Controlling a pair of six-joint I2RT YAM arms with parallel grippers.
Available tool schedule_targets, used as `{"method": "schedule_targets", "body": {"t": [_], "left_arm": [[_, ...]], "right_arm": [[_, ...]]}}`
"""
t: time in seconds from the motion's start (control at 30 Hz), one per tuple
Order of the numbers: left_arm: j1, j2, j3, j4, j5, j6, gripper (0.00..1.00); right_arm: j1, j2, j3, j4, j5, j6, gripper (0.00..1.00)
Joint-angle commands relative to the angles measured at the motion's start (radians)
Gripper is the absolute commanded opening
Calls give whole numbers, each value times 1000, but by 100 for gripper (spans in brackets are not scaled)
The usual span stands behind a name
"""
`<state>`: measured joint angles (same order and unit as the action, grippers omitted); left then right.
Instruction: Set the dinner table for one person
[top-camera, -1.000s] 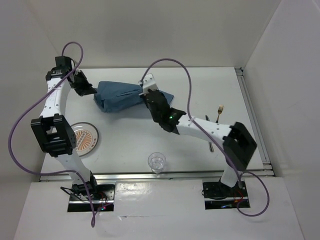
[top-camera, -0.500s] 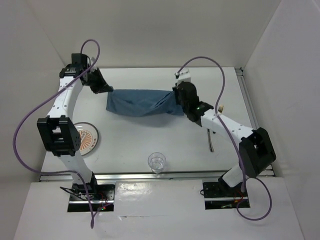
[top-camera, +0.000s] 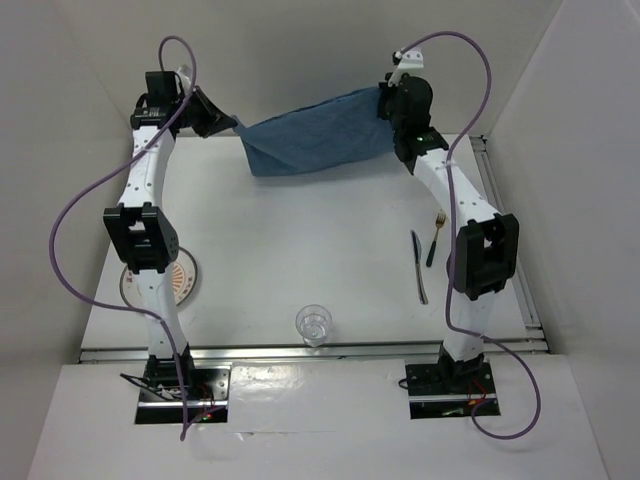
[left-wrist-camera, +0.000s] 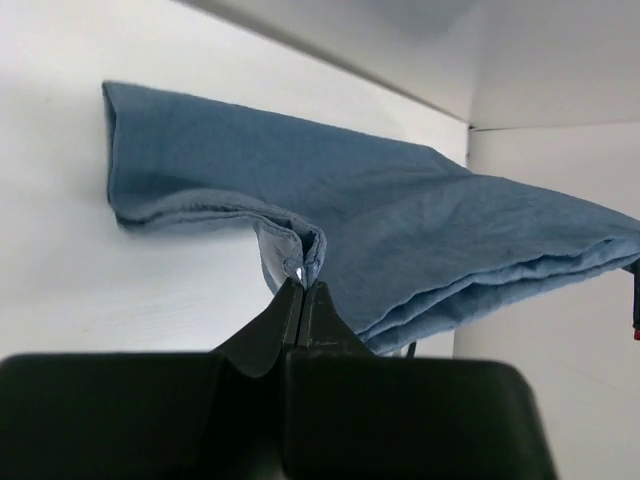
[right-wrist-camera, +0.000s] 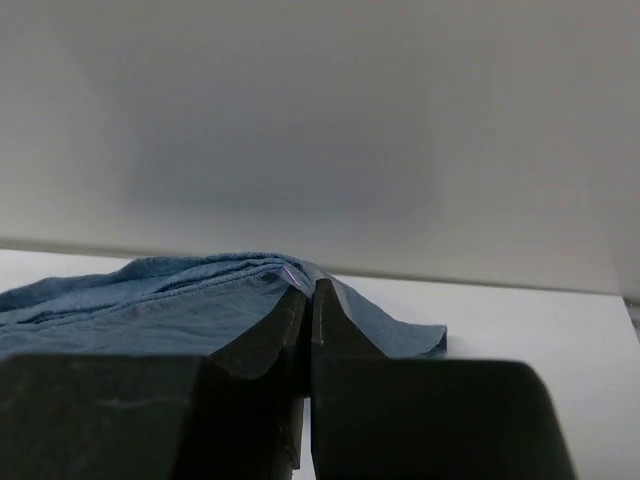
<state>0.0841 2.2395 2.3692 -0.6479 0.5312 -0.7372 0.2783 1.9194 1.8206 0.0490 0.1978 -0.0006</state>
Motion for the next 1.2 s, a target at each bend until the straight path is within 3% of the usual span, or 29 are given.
{"method": "schedule_targets", "body": {"t": [0.0,0.13,0.27,0.37,0.4,0.43,0.47,0.5,0.57,0.63,0.8,0.97,1.03,1.13,1.17], "left_arm": [[29,-153,45,160,55,-41,0],[74,-346,-183,241,101,-41,0],[85,-524,-608,264,101,24,0],[104,-621,-827,226,84,65,0],[120,-692,-979,206,84,96,9],[120,-728,-1051,192,60,107,28],[135,-762,-1174,170,41,107,62],[153,-823,-1221,160,3,117,75],[173,-862,-1266,125,-40,128,81],[186,-873,-1239,56,-86,150,84],[174,-873,-1095,-96,-216,193,67],[144,-900,-1189,-140,-328,162,52],[144,-934,-1293,-127,-329,136,52],[119,-934,-1425,-66,-301,84,52],[106,-923,-1458,-41,-301,73,55]], "right_arm": [[-5,-66,40,112,-46,-25,0],[-5,-206,-171,138,-75,-26,0],[4,-370,-484,167,-75,8,0],[4,-492,-696,120,-103,68,0],[15,-560,-774,100,-115,105,7],[28,-592,-805,74,-130,125,26],[38,-624,-831,13,-130,148,55],[59,-690,-877,-17,-141,187,90],[91,-750,-903,-85,-123,227,100],[137,-836,-923,-191,-59,281,100],[147,-927,-879,-400,-15,332,100],[156,-853,-752,-560,-211,456,99],[174,-812,-751,-598,-251,566,74],[225,-821,-829,-560,-290,707,48],[234,-830,-892,-540,-273,738,48]]}}
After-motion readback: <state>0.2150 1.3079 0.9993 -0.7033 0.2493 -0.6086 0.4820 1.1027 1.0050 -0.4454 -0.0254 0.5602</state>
